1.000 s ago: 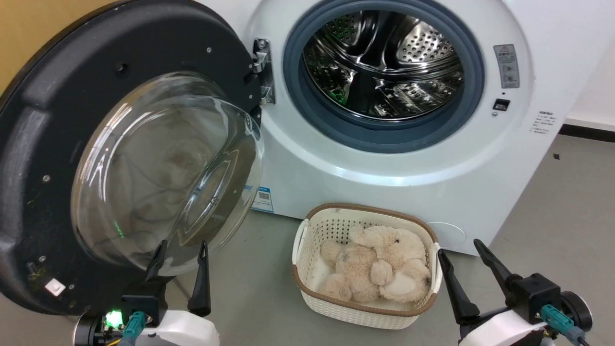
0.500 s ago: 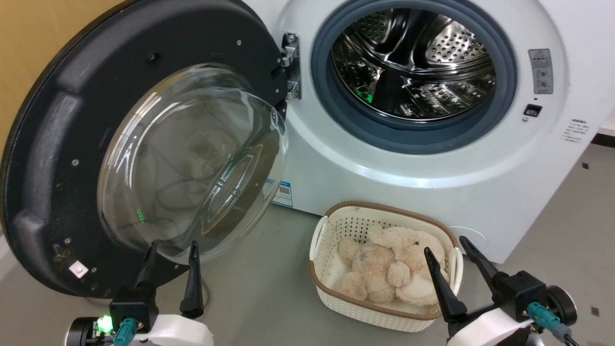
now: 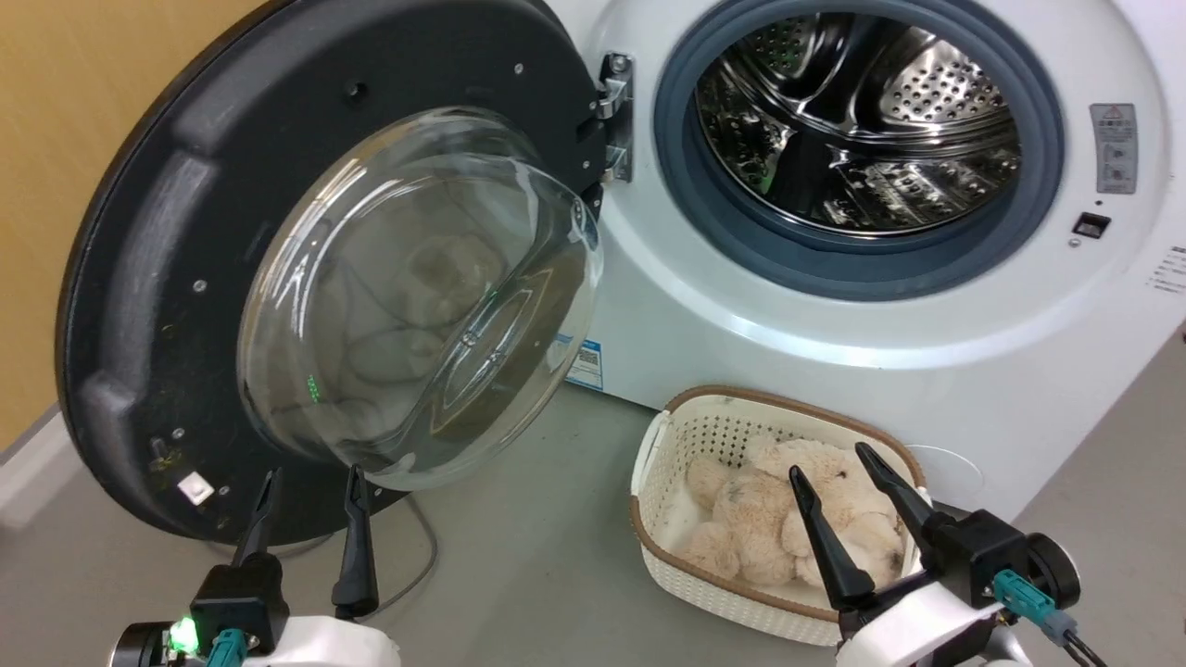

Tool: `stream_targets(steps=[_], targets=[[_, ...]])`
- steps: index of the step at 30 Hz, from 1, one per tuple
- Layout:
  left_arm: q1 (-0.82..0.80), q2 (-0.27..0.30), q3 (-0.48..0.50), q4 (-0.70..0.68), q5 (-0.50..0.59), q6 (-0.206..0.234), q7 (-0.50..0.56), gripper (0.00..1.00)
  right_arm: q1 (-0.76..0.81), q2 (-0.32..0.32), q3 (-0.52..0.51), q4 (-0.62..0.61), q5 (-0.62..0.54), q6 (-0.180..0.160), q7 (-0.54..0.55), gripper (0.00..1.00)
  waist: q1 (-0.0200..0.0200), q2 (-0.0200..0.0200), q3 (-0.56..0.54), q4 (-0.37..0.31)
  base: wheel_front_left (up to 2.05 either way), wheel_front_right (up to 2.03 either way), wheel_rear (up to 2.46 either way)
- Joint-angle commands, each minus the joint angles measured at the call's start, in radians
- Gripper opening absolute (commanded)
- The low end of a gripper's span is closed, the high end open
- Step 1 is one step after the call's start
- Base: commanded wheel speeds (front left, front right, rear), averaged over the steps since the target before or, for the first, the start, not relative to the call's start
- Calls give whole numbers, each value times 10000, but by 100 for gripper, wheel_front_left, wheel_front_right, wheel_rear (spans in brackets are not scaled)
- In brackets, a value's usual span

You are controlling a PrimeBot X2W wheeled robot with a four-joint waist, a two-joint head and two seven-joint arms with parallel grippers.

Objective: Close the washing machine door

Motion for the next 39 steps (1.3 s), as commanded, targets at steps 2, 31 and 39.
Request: stream_targets(steps=[2, 31, 39], targets=[[144, 36, 59, -76, -32, 76, -113, 100, -209, -36, 101, 118, 69, 4, -105, 100, 0, 0, 23, 117, 0, 0, 0], [403, -18, 264, -274, -130, 333, -719, 100, -749, -167, 833, 896, 464, 5, -742, 100, 0, 0, 139, 1395, 0, 0, 0], [444, -22, 312, -261, -147, 326, -886, 100, -765, -164, 910, 1007, 511, 6, -912, 100, 0, 0, 148, 1735, 0, 0, 0]])
